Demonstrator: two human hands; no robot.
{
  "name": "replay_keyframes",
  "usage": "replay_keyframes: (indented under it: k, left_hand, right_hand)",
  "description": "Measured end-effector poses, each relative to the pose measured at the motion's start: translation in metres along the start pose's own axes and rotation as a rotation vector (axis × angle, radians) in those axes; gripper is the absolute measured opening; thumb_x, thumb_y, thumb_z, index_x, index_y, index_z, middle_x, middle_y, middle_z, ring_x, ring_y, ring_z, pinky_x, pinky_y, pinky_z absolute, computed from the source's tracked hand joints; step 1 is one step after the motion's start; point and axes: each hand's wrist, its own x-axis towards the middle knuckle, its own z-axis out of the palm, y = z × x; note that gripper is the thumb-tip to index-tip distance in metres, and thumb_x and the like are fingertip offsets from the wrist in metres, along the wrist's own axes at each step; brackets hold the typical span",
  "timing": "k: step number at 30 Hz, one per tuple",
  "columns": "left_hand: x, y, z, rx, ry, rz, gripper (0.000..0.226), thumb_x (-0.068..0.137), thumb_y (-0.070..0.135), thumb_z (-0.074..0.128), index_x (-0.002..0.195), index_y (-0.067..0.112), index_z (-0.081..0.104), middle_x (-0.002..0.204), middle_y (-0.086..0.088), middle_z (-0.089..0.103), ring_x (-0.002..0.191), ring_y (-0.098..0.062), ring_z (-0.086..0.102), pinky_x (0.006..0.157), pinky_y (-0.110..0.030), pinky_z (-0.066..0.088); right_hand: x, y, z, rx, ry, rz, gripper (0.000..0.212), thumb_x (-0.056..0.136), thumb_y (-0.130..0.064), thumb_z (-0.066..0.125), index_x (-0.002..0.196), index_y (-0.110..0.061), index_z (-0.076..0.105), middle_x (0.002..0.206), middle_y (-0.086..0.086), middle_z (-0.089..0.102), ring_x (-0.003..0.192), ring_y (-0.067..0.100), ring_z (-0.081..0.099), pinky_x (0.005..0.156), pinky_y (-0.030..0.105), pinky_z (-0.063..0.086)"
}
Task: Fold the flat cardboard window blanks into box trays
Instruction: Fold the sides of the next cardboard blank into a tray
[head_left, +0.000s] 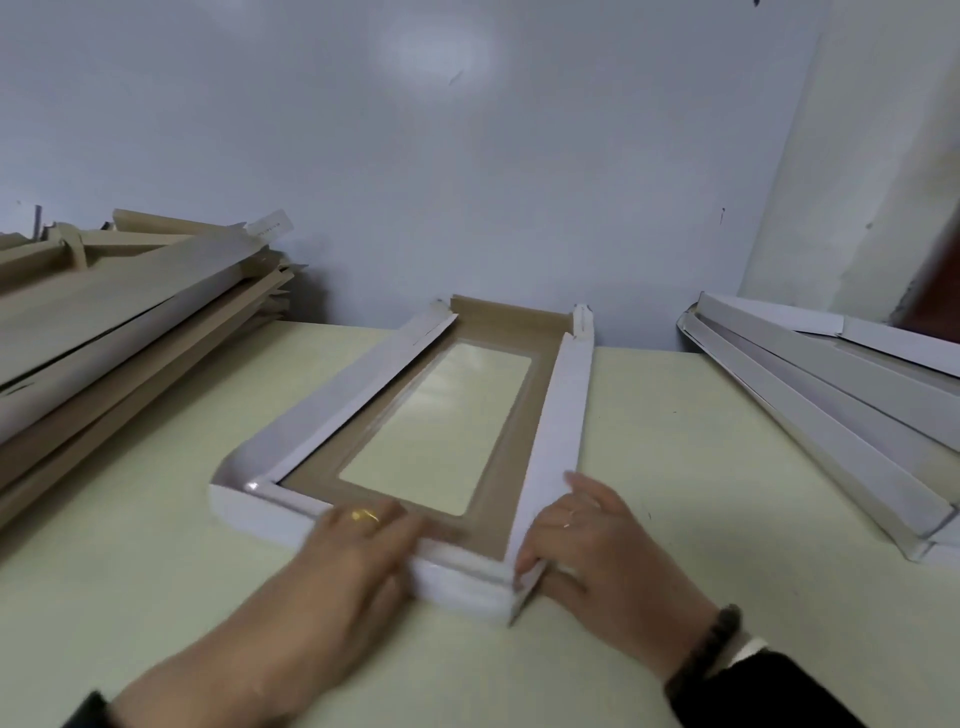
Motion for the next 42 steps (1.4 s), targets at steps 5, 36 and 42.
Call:
replay_keyframes:
  k: [5, 36, 42]
  left_hand:
    - [0.003, 0.035, 0.017, 0.219, 0.077, 0.102, 0.042, 0.078, 0.052, 0.036, 0.063, 0.021, 0.062, 0.056, 0.015, 0.053, 0.051, -0.004, 0.055, 0.055, -0.017, 0.034]
    - [0.009, -0.028, 0.009, 0.133, 0.127, -0.044, 0.065, 0.067, -0.004, 0.064, 0.129, 0.014, 0.055, 0.129, -0.005, 0.056, 0.111, -0.025, 0.058, 0.088, -0.035, 0.049]
    - [0.031, 0.018, 0.044, -0.027, 0.093, 0.043, 0.042, 0.090, 0.028, 0.023, 0.124, 0.027, 0.048, 0.125, 0.009, 0.048, 0.100, -0.014, 0.042, 0.091, -0.021, 0.035]
  right_hand:
    - [0.012, -0.025, 0.016, 0.083, -0.054, -0.118, 0.003, 0.067, -0.015, 0.060, 0.066, -0.016, 0.063, 0.065, -0.004, 0.059, 0.069, 0.019, 0.058, 0.088, 0.029, 0.034]
    - [-0.002, 0.025, -0.001, -0.222, -0.045, 0.506, 0.033, 0.091, -0.050, 0.042, 0.104, -0.026, 0.058, 0.107, -0.005, 0.063, 0.102, 0.018, 0.056, 0.072, 0.028, 0.032]
    - [0.004, -0.033, -0.002, 0.135, -0.017, 0.212, 0.023, 0.091, -0.045, 0.044, 0.088, -0.023, 0.049, 0.072, -0.005, 0.050, 0.079, 0.016, 0.051, 0.063, 0.023, 0.036]
